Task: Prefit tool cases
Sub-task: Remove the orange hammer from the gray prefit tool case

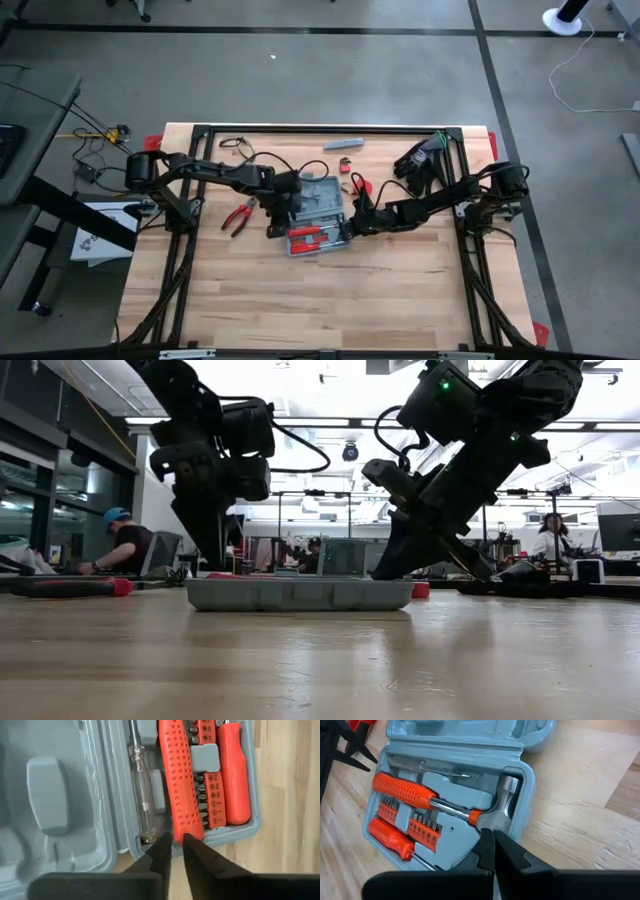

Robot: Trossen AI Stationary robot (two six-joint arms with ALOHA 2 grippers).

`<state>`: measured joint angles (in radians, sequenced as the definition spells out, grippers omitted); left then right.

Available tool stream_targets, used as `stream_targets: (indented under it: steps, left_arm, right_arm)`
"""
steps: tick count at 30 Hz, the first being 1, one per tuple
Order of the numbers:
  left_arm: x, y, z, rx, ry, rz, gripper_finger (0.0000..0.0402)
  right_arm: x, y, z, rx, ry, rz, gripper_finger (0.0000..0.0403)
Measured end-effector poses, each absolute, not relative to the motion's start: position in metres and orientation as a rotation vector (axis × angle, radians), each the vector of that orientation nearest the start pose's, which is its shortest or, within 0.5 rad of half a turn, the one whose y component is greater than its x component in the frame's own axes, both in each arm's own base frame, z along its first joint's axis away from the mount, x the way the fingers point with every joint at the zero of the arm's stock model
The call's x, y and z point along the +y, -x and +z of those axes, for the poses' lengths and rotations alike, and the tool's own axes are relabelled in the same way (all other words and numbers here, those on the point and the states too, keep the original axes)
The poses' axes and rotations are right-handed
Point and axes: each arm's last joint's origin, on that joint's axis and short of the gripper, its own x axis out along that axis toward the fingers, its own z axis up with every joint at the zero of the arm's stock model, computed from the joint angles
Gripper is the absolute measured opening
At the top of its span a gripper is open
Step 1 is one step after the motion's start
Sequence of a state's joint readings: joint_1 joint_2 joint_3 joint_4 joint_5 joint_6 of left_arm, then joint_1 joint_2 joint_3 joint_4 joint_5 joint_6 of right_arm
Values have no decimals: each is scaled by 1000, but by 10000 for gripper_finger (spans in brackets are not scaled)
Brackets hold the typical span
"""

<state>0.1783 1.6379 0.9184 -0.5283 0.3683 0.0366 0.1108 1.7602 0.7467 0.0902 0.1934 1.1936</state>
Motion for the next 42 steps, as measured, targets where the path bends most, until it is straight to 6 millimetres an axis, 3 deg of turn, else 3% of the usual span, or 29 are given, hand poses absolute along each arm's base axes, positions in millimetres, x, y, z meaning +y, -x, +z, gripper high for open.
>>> stream_targets:
  steps: [6, 12, 19, 23, 42]
  left_arm:
    - [37, -295, 162, 1157, 240, -154, 134]
    - [10, -308, 167, 1049, 44, -154, 181]
    - [-10, -308, 166, 1071, -26, -78, 173]
    - [-9, -307, 163, 1079, -72, 3, 161]
    - [-7, -310, 131, 1217, 9, -66, 133]
  right_arm:
    - [28, -307, 110, 738, -966, -607, 0]
    - [28, -307, 110, 738, -966, -607, 0]
    - [28, -307, 110, 738, -966, -607, 0]
    - [29, -307, 110, 739, -959, -603, 0]
    - [28, -307, 110, 732, -955, -609, 0]
